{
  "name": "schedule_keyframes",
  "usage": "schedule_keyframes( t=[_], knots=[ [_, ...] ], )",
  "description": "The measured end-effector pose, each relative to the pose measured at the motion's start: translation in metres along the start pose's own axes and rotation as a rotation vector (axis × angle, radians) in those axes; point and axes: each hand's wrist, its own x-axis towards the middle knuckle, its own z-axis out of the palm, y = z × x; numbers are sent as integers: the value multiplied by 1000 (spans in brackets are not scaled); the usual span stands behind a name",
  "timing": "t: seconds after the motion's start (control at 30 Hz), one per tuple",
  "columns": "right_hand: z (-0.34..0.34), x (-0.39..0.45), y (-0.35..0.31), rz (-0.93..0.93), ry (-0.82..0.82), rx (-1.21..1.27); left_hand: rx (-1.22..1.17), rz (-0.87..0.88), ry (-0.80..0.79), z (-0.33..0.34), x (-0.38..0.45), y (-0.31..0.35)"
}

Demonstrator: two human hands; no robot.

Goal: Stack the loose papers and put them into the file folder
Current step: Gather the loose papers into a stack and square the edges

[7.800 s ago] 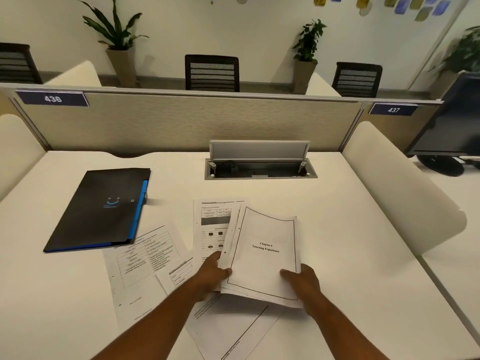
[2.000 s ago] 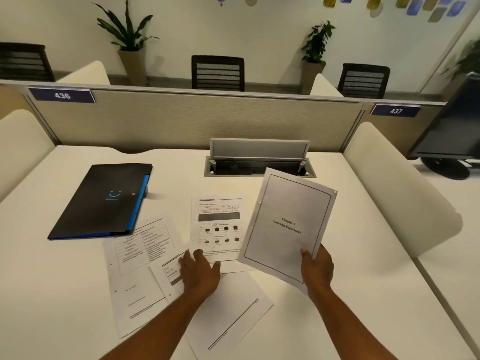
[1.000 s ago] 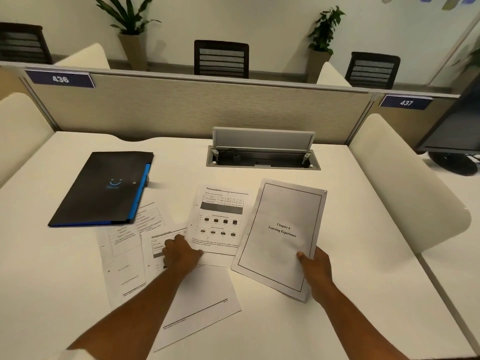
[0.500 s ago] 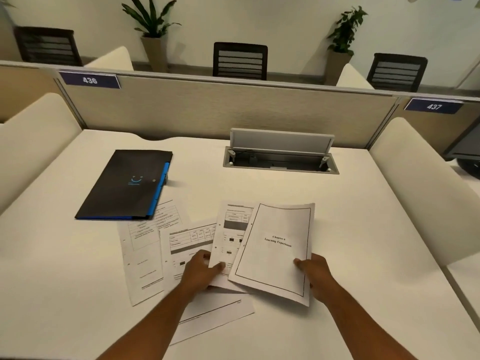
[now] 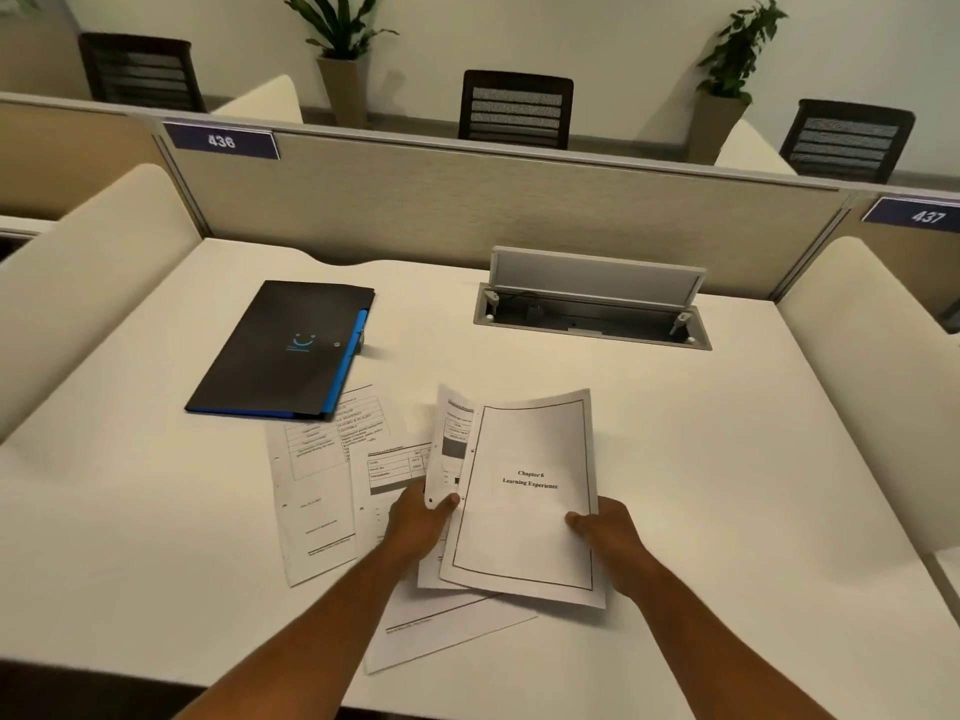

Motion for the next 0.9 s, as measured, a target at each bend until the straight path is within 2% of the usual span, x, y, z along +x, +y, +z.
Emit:
schedule_keyframes(
  t=[0.23,0.4,0.53,0.63,0.7,0.77,0.9],
  knots=[
    [21,-5,-10,-32,-63,-68,-81,-73,-66,6,-2,-5],
    [21,-12,-18,-83,182,-227,-226,-39,-213,2,-4,-2],
    [15,-10,-16,-59,194,-26,-385,-75,-328,-3,-5,1],
    [7,-6,-16,52,58,241,-411,-80,-356,-3,-7,0],
    [1,-12,-18,97,-76,310,-259,-19,-293,-2,-8,-2],
    [-2,-14,-13,79,-94,235,-46,37,-147,0,-10,-4],
    [-2,-14,1,46,-10,231,339,152,326,-5,-16,-5]
  ],
)
